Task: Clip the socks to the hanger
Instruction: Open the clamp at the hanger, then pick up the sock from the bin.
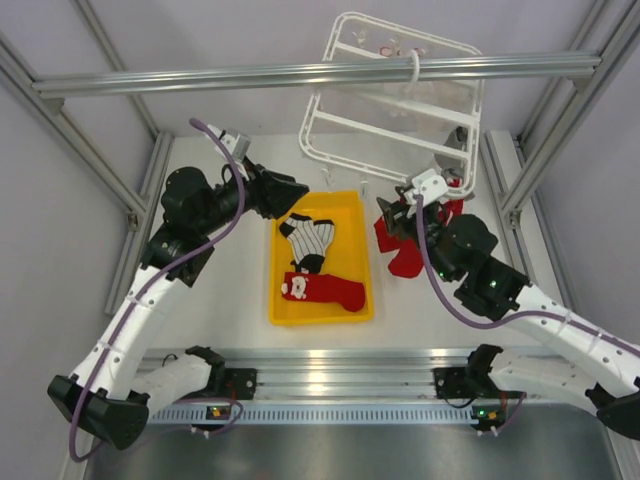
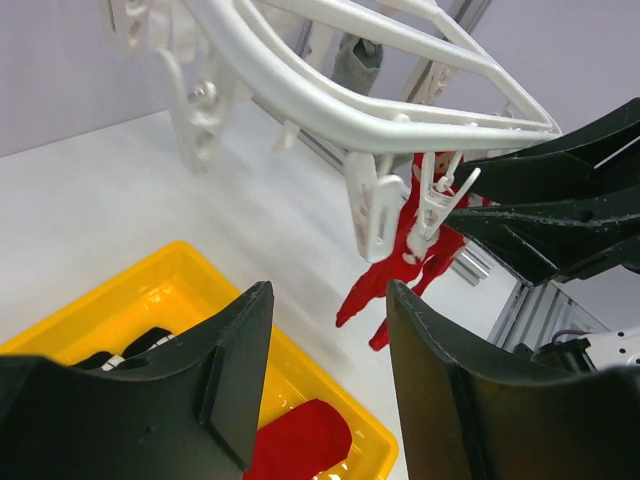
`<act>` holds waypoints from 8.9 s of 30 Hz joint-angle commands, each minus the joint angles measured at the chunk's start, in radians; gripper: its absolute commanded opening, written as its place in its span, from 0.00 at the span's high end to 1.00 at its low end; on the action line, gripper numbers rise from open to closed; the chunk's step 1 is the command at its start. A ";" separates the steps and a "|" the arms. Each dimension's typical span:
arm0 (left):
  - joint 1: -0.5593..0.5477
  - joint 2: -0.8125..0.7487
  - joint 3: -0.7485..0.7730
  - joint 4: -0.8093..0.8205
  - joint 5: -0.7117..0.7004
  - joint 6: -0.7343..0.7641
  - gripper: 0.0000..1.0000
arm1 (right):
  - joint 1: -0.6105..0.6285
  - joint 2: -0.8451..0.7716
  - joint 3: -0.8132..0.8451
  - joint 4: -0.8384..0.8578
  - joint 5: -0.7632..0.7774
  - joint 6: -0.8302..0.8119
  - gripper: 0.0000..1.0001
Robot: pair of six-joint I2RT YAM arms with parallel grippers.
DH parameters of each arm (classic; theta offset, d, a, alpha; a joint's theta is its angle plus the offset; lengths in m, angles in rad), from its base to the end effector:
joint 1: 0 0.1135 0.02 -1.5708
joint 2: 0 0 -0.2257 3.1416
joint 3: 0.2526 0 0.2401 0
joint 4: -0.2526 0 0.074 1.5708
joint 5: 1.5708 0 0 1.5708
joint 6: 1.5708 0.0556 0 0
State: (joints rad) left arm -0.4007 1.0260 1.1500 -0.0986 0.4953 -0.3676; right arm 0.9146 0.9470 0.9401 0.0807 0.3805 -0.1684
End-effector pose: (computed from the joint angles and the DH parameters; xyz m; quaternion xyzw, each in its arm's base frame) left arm 0.2191 -0.1215 0.3979 0.1867 0.6738 -0.4188 0.5795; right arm 0.1667 0.1826 0.3644 -0.2257 0.6441 0.1424 0.7169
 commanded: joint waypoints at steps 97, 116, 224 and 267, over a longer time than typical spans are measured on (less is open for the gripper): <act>-0.441 0.263 0.266 0.059 -0.354 -0.091 0.36 | -0.118 -0.036 0.077 -0.038 -0.489 -0.097 1.00; -0.454 0.304 0.281 0.082 -0.419 -0.093 0.52 | -0.117 -0.047 0.072 -0.018 -0.535 -0.085 1.00; -0.451 0.286 0.241 0.019 -0.463 -0.113 1.00 | 0.129 0.866 0.282 -0.294 -0.720 -0.347 0.35; -0.435 0.312 0.257 0.023 -0.436 -0.140 1.00 | 0.133 0.327 0.120 -0.364 -0.592 -0.099 1.00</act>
State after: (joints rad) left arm -0.8448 1.3434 1.3903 -0.0982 0.0628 -0.4934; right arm 1.0428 1.3514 1.1080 -0.3046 -0.2310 -0.3283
